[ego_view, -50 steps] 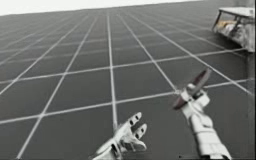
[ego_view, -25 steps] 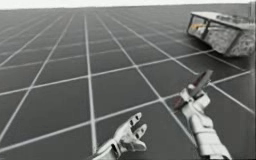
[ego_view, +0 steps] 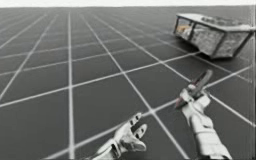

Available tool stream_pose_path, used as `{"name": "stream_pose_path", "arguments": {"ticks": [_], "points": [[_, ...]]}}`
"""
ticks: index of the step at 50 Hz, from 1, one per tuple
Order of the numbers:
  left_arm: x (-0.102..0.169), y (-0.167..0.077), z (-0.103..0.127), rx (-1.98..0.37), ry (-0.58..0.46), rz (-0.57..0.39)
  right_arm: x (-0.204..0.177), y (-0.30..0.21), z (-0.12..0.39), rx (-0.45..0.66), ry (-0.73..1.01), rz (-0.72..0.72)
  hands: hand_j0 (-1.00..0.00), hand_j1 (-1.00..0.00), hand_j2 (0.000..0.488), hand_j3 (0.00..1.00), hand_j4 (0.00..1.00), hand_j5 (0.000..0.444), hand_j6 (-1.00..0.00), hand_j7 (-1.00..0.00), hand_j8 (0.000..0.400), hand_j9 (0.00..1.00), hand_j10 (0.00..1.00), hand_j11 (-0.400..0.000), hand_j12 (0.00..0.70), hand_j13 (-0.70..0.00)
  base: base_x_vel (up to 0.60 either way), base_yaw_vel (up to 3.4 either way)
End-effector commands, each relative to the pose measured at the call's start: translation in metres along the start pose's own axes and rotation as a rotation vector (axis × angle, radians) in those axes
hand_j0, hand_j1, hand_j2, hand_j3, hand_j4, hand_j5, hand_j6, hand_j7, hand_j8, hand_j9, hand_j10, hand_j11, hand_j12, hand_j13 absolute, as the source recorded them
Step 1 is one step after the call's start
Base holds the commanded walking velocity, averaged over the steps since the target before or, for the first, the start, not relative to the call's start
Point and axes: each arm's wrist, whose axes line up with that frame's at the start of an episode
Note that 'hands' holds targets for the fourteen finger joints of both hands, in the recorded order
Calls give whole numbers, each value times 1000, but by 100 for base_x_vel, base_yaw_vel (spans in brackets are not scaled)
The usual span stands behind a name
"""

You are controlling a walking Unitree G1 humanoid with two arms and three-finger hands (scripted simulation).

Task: Pick up and drop off the object

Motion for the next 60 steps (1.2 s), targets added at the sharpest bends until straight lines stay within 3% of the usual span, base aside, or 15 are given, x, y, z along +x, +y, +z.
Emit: {"name": "stream_pose_path", "arguments": {"ticks": [1, 60], "points": [[-2, 3, 0, -13, -11, -3, -7, 11, 9, 6, -40, 34, 0, 0, 0, 1000, 1000, 0, 0, 0, 0, 1000, 1000, -400, 0, -700, 54, -11], [-2, 3, 0, -13, -11, -3, -7, 11, 9, 6, -40, 34, 0, 0, 0, 1000, 1000, 0, 0, 0, 0, 1000, 1000, -400, 0, -700, 57, 1]]}}
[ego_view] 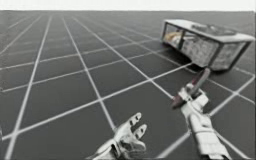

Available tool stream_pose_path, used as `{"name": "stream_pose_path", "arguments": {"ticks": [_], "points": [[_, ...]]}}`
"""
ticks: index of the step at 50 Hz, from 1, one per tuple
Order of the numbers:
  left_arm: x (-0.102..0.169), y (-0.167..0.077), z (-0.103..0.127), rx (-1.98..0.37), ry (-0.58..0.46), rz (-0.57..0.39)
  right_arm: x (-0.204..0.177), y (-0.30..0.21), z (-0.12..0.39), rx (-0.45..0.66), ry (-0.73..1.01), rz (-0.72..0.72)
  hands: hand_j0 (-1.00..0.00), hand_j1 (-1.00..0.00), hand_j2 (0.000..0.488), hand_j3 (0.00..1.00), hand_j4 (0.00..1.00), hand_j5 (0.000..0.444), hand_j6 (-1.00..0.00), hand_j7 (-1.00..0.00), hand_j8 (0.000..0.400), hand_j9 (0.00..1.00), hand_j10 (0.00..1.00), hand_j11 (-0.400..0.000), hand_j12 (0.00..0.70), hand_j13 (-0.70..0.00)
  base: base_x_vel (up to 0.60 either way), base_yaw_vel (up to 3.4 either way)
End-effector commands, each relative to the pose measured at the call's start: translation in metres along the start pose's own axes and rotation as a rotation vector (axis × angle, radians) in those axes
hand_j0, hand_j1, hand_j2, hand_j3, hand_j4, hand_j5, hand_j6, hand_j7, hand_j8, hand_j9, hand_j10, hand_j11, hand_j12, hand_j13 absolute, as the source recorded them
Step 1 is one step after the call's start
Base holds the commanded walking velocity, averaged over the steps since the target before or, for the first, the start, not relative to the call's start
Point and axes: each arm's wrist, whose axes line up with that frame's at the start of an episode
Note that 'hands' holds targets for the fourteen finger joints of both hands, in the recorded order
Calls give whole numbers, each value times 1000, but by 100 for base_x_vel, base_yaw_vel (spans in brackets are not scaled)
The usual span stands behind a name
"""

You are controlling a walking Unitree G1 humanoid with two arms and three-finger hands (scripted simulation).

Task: Pick up and drop off the object

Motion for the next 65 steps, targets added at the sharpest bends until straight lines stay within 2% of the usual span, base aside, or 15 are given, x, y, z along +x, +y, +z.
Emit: {"name": "stream_pose_path", "arguments": {"ticks": [1, 65], "points": [[2, -3, 0, 9, 8, -3, 3, -4, 5, 17, -18, -7, 0, 0, 0, 1000, 1000, 0, 0, 0, 0, 1000, 1000, -400, 0, -700, 54, 11], [2, -3, 0, 9, 8, -3, 3, -4, 5, 17, -18, -7, 0, 0, 0, 1000, 1000, 0, 0, 0, 0, 1000, 1000, -400, 0, -700, 55, 8]]}}
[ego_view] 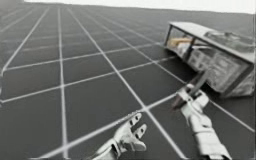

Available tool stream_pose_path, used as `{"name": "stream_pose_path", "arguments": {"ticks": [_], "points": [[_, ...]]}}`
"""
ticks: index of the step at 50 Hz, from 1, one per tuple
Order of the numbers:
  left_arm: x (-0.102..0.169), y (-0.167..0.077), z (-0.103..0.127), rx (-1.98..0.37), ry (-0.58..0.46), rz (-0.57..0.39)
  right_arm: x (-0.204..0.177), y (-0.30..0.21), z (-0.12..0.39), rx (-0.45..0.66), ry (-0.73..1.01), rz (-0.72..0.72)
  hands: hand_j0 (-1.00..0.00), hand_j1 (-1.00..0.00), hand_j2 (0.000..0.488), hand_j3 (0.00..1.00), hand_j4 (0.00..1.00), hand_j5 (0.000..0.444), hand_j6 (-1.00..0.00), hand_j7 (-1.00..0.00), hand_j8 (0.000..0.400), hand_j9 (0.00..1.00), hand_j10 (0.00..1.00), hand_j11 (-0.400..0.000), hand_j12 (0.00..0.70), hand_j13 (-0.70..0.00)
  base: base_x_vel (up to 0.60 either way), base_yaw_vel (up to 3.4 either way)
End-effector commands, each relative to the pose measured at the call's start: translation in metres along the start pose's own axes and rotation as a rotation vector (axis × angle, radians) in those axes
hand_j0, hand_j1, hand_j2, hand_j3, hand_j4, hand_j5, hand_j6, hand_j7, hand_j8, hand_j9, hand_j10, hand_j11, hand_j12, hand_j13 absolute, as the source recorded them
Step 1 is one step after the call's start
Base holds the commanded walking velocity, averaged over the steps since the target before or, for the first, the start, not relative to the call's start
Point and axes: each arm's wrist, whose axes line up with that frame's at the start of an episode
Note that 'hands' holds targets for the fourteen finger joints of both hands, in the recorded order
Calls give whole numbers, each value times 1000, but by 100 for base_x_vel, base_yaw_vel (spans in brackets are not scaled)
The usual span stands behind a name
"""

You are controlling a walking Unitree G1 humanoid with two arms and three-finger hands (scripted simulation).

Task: Pick up and drop off the object

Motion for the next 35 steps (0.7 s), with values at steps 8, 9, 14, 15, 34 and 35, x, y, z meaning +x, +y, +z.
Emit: {"name": "stream_pose_path", "arguments": {"ticks": [8, 9, 14, 15, 34, 35], "points": [[1, -6, 2, 19, -2, -12, 0, -4, 11, 31, -33, 2, 0, 0, 0, 1000, 1000, 0, 0, 0, 0, 1000, 1000, -400, 0, -700, 56, 8], [1, -6, 2, 19, -2, -12, 0, -4, 11, 31, -33, 2, 0, 0, 0, 1000, 1000, 0, 0, 0, 0, 1000, 1000, -400, 0, -700, 55, 9], [1, -6, 2, 19, -2, -12, 0, -4, 11, 31, -33, 2, 0, 0, 0, 1000, 1000, 0, 0, 0, 0, 1000, 1000, -400, 0, -700, 55, 8], [1, -6, 2, 19, -2, -12, 0, -4, 11, 31, -33, 2, 0, 0, 0, 1000, 1000, 0, 0, 0, 0, 1000, 1000, -400, 0, -700, 56, 7], [1, -6, 2, 19, -2, -12, 0, -4, 11, 31, -33, 2, 0, 0, 0, 1000, 1000, 0, 0, 0, 0, 1000, 1000, -400, 0, -700, 56, 7], [1, -6, 2, 19, -2, -12, 0, -4, 11, 31, -33, 2, 0, 0, 0, 1000, 1000, 0, 0, 0, 0, 1000, 1000, -400, 0, -700, 55, 10]]}}
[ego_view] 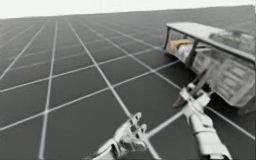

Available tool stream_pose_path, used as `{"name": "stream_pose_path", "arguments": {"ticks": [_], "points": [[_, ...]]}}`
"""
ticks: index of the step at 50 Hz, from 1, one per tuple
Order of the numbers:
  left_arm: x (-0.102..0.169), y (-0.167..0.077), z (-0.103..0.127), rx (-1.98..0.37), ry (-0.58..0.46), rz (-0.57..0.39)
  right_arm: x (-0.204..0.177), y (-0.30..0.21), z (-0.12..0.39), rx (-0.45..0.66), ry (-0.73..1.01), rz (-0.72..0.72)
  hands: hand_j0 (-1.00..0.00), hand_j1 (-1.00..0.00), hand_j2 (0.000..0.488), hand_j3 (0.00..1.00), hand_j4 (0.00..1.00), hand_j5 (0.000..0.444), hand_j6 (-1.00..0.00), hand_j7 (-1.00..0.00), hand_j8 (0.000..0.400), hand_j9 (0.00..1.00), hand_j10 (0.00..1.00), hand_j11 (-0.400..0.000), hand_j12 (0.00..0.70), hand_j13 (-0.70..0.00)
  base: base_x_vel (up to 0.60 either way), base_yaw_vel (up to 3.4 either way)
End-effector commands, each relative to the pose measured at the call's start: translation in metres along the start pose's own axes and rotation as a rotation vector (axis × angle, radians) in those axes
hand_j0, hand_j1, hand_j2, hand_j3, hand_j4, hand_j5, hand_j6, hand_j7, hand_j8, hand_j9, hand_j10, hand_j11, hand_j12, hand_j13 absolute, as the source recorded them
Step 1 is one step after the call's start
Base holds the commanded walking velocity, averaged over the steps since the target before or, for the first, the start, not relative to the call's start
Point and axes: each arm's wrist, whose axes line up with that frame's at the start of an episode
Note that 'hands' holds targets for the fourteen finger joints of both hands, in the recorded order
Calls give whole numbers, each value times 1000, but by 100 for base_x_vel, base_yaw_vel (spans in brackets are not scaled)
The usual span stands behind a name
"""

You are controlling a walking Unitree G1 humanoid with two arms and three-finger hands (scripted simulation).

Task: Pick up and drop off the object

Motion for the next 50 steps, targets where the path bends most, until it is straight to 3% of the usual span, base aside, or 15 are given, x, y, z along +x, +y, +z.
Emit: {"name": "stream_pose_path", "arguments": {"ticks": [1, 50], "points": [[-3, 4, 0, -16, -15, -4, -7, 10, 8, -3, -36, 28, 0, 0, 0, 1000, 1000, 0, 0, 0, 0, 1000, 1000, -400, 0, -700, 55, 10], [-3, 4, 0, -16, -15, -4, -7, 10, 8, -3, -36, 28, 0, 0, 0, 1000, 1000, 0, 0, 0, 0, 1000, 1000, -400, 0, -700, 56, 7]]}}
